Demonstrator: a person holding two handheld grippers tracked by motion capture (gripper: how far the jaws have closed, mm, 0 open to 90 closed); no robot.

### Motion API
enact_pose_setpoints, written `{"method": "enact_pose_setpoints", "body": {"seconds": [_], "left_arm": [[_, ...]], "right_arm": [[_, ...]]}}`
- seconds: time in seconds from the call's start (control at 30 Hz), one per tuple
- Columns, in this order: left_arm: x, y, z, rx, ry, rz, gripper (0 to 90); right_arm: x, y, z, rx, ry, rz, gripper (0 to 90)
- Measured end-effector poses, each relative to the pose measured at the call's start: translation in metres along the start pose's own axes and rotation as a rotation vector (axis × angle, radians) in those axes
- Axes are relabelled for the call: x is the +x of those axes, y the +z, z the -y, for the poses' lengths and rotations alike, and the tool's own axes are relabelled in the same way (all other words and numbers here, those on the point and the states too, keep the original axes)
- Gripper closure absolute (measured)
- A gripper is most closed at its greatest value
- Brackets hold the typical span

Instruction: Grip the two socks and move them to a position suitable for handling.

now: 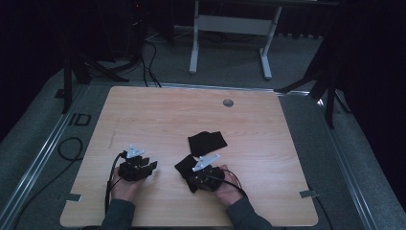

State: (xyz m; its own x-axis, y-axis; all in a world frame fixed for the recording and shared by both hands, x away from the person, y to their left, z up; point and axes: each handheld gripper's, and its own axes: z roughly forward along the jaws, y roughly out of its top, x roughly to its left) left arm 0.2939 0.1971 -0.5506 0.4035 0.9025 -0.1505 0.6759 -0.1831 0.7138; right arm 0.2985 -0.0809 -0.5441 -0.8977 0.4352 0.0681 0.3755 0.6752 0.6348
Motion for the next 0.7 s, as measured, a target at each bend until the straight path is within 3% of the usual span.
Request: {"method": "enact_pose_setpoints", "body": {"seconds": [0.13, 0.33, 0.53, 0.7], "left_arm": [[0.001, -0.001, 0.0, -0.001, -0.005, 0.004, 60.5], [0.0, 0.0, 0.0, 0.001, -0.003, 0.009, 60.4], [-0.001, 0.001, 0.0, 0.006, 0.001, 0.009, 60.4], [-0.001, 0.001, 0.0, 0.007, 0.0, 0.004, 60.2]], "right_arm": [[0.003, -0.002, -0.012, -0.006, -0.036, -0.01, 87.3], [0.004, -0.019, -0.018, -0.037, -0.04, -0.018, 87.3], [-0.001, -0.042, -0.013, -0.051, -0.035, -0.016, 87.3], [-0.003, -0.062, 0.002, -0.042, -0.045, -0.007, 87.2]]}}
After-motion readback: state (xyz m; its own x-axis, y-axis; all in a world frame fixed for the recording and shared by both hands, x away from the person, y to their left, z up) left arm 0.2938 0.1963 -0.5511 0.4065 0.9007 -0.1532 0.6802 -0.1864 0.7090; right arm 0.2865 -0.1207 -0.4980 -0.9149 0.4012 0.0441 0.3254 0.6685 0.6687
